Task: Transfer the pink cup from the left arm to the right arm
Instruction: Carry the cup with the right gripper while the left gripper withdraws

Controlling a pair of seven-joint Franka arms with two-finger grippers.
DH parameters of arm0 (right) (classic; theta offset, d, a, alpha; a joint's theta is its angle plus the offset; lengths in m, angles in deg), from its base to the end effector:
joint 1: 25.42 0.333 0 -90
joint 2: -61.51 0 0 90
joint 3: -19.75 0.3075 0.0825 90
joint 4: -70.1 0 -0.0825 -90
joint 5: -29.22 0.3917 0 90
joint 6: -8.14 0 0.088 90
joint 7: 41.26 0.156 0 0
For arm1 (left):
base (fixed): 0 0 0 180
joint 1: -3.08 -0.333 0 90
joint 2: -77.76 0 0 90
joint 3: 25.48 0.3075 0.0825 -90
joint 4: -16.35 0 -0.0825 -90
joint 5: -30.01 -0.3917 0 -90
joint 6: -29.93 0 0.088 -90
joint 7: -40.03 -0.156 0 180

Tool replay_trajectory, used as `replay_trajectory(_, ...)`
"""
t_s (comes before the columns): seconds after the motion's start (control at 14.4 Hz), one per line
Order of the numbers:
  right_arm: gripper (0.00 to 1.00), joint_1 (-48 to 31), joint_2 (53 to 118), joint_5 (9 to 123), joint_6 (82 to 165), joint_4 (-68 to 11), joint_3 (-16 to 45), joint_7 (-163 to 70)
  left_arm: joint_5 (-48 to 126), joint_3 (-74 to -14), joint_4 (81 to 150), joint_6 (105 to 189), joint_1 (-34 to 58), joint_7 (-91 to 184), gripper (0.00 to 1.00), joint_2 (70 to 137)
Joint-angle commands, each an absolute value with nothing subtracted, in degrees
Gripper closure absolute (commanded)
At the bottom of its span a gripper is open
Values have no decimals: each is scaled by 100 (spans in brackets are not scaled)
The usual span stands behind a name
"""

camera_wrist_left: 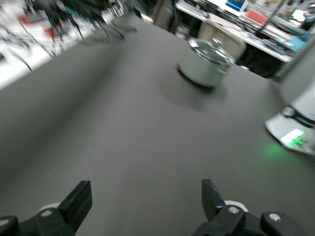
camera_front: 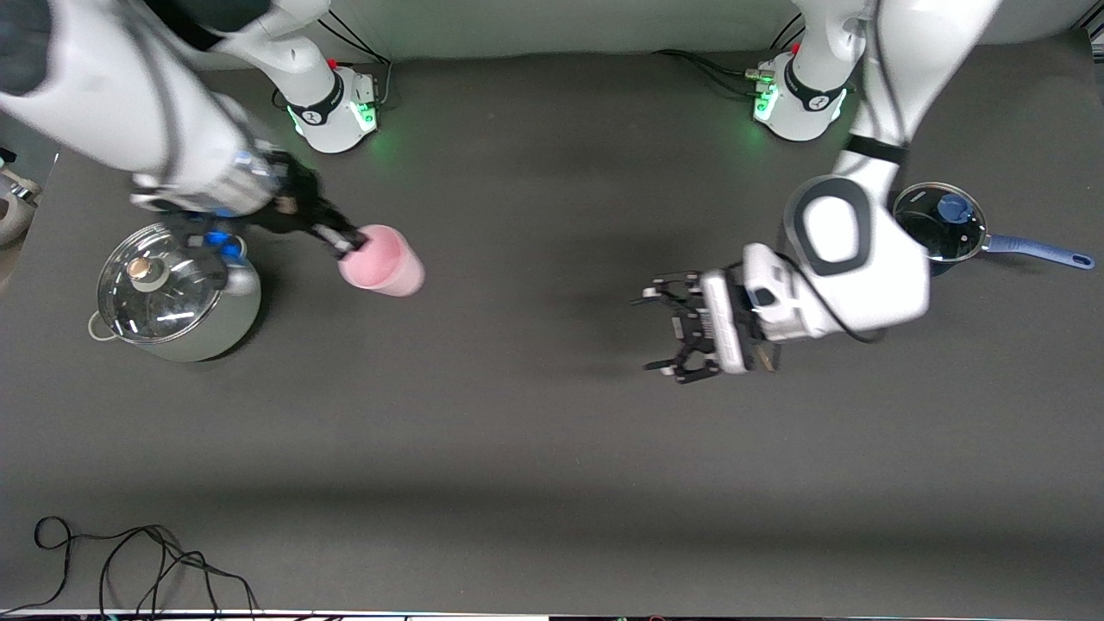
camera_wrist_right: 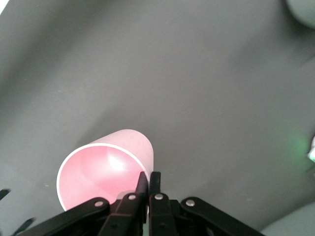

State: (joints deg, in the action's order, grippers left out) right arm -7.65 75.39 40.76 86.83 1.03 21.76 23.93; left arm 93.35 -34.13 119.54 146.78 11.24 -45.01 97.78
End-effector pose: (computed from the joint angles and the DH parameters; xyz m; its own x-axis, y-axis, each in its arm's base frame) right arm 0.5617 0.2353 0.5834 0.7087 -0.6713 -0.2170 -0.6913 -0.7222 -0.0233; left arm 0.6046 -0.2693 0.3362 0.4316 -0.5164 0.7396 -0.8987 -0.1757 0.4018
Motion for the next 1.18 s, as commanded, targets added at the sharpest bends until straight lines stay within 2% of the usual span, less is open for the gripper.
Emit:
replay_trajectory(0.0, 100, -1291, 7294, 4064, 8207, 31, 2160, 1293, 8524, -3480, 11682, 13448, 530, -3594, 0, 9736)
replay_trajectory(0.14, 100, -1556, 7136, 4056, 7977, -47, 1950, 282, 7970, -3480, 11541, 12735, 116, -2813, 0, 9709)
replay_trajectory(0.35, 100, -1548, 6986, 3977, 7977, -407, 1405, -984, 7433, -3480, 11138, 11645, -490, -645, 0, 9744)
replay_trajectory(0.49, 100, -1557, 6995, 3854, 8116, -723, 1133, -1644, 6784, -3480, 10707, 11160, -571, 53, 0, 9788)
replay_trajectory(0.69, 100, -1548, 6969, 3784, 8695, -1400, 868, -2200, 5842, -3471, 10189, 10825, -580, 1109, 0, 9771)
replay_trajectory(0.9, 100, -1540, 6968, 3608, 9345, -2058, 868, -2271, 4921, -3409, 9749, 10517, -519, 1960, 0, 9718)
replay_trajectory(1.11, 100, -1548, 6968, 3599, 10145, -2700, 859, -2482, 4390, -3427, 9694, 10323, -527, 2524, 0, 9342)
